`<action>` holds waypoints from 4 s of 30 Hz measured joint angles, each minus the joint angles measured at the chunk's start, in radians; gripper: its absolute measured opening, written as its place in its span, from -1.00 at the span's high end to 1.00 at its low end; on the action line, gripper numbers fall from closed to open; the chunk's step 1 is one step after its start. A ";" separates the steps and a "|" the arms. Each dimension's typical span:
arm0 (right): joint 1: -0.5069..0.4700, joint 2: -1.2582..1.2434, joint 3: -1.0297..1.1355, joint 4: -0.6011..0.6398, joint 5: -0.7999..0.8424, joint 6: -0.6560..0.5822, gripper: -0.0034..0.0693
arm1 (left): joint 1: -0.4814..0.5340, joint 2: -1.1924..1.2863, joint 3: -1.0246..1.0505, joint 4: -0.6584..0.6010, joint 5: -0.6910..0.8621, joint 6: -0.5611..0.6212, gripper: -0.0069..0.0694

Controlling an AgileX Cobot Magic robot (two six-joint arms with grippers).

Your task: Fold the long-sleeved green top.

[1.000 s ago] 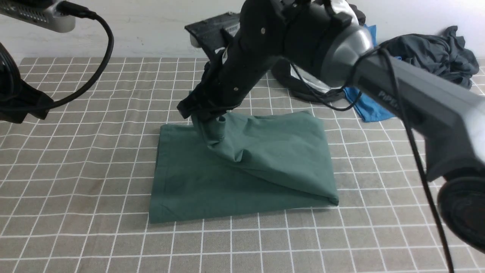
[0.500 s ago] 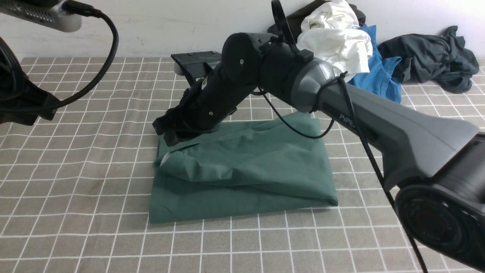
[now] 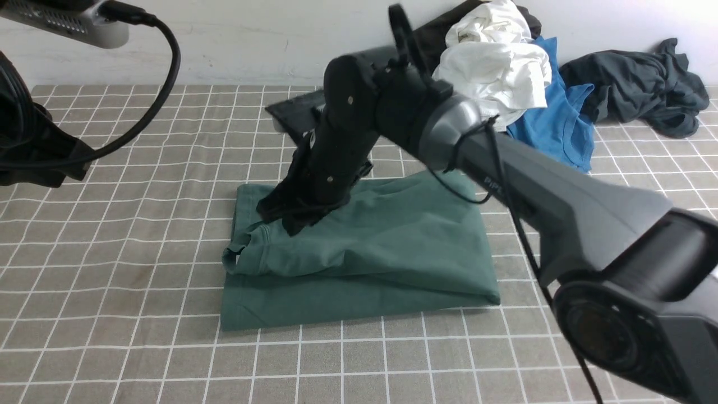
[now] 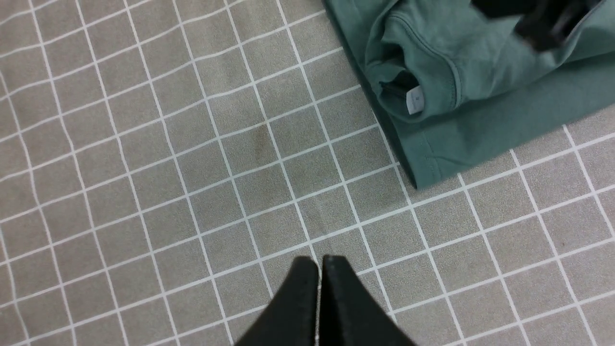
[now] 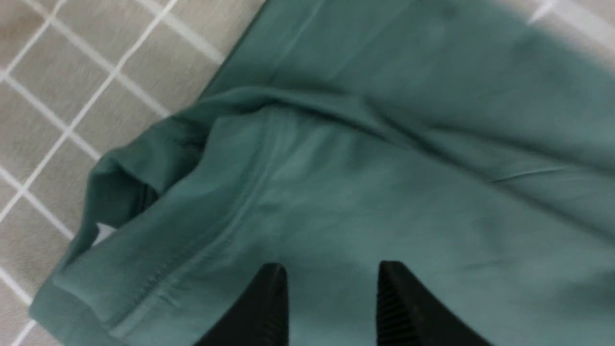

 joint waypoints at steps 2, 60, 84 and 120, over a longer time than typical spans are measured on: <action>0.018 0.031 0.000 0.031 0.000 -0.016 0.44 | 0.000 0.000 0.000 0.000 0.000 0.000 0.84; 0.009 -1.797 1.612 -0.061 -0.884 -0.155 0.92 | 0.000 -1.244 0.857 -0.051 -0.255 -0.098 0.84; 0.009 -1.923 1.648 -0.116 -0.842 -0.161 0.92 | 0.000 -1.244 0.857 -0.051 -0.255 -0.098 0.84; -0.742 -2.491 2.422 -0.282 -0.894 0.319 0.92 | 0.000 -1.245 0.857 -0.051 -0.250 -0.098 0.84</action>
